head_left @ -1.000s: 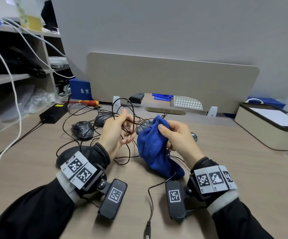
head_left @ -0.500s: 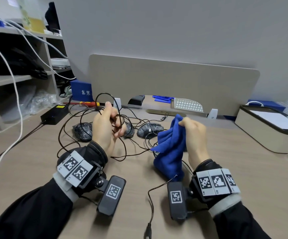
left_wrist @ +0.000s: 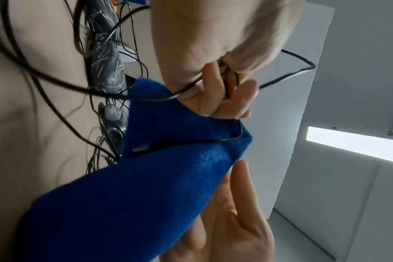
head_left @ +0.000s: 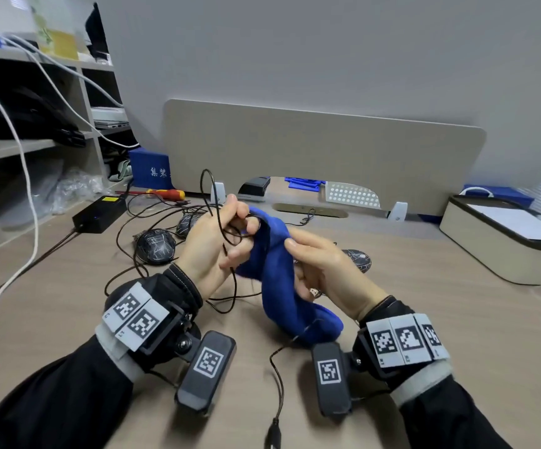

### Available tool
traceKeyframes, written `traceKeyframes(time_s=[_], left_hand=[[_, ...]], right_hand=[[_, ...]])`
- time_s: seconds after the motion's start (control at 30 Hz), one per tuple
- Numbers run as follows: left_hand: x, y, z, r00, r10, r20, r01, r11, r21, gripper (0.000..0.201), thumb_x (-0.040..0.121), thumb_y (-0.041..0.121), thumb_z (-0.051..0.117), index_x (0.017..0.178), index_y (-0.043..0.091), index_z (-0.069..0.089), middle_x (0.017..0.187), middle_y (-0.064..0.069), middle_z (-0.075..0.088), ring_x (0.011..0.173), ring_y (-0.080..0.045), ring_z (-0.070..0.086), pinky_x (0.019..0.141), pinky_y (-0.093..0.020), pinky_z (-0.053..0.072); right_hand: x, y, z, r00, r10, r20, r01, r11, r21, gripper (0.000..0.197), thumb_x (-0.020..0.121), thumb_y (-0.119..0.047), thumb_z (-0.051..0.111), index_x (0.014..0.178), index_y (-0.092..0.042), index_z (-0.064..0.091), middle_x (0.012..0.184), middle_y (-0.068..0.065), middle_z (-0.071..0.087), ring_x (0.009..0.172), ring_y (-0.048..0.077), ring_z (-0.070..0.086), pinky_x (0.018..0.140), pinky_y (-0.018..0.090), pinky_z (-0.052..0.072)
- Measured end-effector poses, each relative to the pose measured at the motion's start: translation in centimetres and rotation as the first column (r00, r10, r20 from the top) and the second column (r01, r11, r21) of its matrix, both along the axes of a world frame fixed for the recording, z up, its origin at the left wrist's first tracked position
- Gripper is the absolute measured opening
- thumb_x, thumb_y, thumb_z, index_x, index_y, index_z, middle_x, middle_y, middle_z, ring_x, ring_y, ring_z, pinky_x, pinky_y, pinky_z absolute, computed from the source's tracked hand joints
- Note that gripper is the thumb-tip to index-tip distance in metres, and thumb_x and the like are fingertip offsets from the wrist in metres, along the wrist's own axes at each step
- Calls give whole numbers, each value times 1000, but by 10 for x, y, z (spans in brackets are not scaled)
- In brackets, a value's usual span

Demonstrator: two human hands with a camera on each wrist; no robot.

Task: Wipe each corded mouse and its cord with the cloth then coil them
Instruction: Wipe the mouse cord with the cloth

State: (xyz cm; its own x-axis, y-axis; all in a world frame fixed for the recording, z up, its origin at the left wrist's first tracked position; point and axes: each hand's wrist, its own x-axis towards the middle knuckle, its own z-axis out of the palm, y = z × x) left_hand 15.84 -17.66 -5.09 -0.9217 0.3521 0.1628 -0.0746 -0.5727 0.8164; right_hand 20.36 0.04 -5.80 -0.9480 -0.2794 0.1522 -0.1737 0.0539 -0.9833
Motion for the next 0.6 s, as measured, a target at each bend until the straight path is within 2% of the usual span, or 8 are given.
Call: traceKeyframes(time_s=[0.13,0.2,0.27,0.33,0.4,0.47,0.53,0.6], left_hand=[[-3,-2,-3,997,77,-17,-78,997,-26,34,105,36,36,82,15,49,76,-5,69,28,-7,22,27,-15,10],[-3,-2,-3,997,78,-22,-78,996,-34,33,105,35,36,83,15,49,79,-6,71,28,-7,22,30,-17,7],[-3,-4,-2,995,100,-24,-101,995,-26,33,105,35,35,84,15,49,78,-6,71,28,-7,23,30,-16,9],[-5,-4,-2,989,148,-24,-148,989,-7,33,105,34,36,84,14,50,73,-6,69,28,-8,25,30,-13,14],[-5,-4,-3,985,172,-29,-172,985,12,33,106,33,36,86,12,51,68,-6,65,29,-8,26,31,-13,13],[-4,-2,-3,988,153,-32,-153,988,-10,33,106,31,35,93,8,54,65,-5,60,29,-7,25,32,-14,11],[0,1,-3,996,80,-30,-83,991,-105,30,104,32,40,101,7,58,61,-4,54,28,-6,25,32,-13,9],[3,4,-5,999,-11,-33,4,975,-220,28,97,33,50,90,8,61,58,-2,48,29,-6,24,32,-12,10]], right_hand=[[0,-1,-4,995,88,53,-85,995,-53,55,94,-31,50,125,14,45,87,21,44,40,12,37,36,21,25],[1,-2,-4,999,50,12,-50,999,19,40,97,-27,52,118,7,56,81,17,47,41,10,35,36,19,26],[3,-3,-5,999,2,-32,0,999,55,20,104,-17,50,109,-1,62,69,5,55,44,6,43,39,16,31],[4,-2,-4,997,-46,-56,49,998,50,17,104,-8,48,105,1,63,69,-6,64,55,1,56,49,12,42],[0,1,-5,987,-101,-122,109,992,60,19,102,-9,53,103,4,66,80,-2,69,71,4,62,63,16,49],[-2,4,-5,969,-166,-185,178,983,53,20,100,-11,57,104,5,69,90,7,69,83,12,63,76,28,51],[-4,5,-6,959,-186,-214,205,976,70,19,100,-11,58,102,3,70,92,8,70,87,13,63,81,33,51],[-2,2,-6,965,-134,-225,157,983,90,17,101,-8,55,99,-4,72,91,1,72,86,10,65,81,26,52]])
